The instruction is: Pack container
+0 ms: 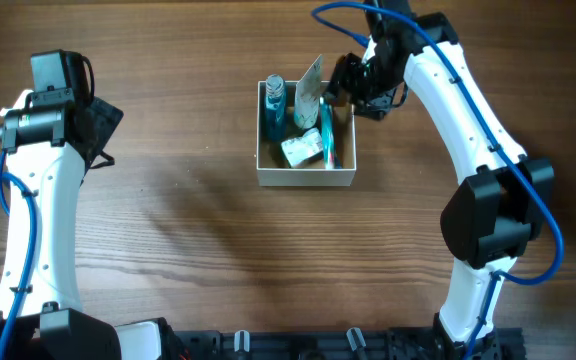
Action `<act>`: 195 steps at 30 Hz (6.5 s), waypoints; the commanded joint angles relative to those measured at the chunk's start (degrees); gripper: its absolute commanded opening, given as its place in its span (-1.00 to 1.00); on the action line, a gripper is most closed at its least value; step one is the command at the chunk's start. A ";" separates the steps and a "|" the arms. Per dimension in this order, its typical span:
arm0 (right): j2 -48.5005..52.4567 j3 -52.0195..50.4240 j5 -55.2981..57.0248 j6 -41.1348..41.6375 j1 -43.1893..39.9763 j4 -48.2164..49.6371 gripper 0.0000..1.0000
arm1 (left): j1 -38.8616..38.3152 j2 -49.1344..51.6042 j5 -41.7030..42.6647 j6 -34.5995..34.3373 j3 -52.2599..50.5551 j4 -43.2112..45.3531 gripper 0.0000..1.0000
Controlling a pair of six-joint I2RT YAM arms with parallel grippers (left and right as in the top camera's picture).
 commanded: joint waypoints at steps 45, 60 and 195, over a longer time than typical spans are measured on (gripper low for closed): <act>-0.55 -14.86 23.17 -58.62 -31.41 2.19 1.00 | 0.26 -0.90 -0.92 0.26 0.68 0.00 0.99; -0.55 -23.19 22.95 -58.53 -31.41 10.67 0.99 | 0.26 -0.90 -0.94 0.26 0.68 -0.02 0.99; -5.25 -5.46 15.28 -55.74 -27.52 9.22 0.99 | 0.26 -0.90 -0.92 0.26 0.68 0.00 0.99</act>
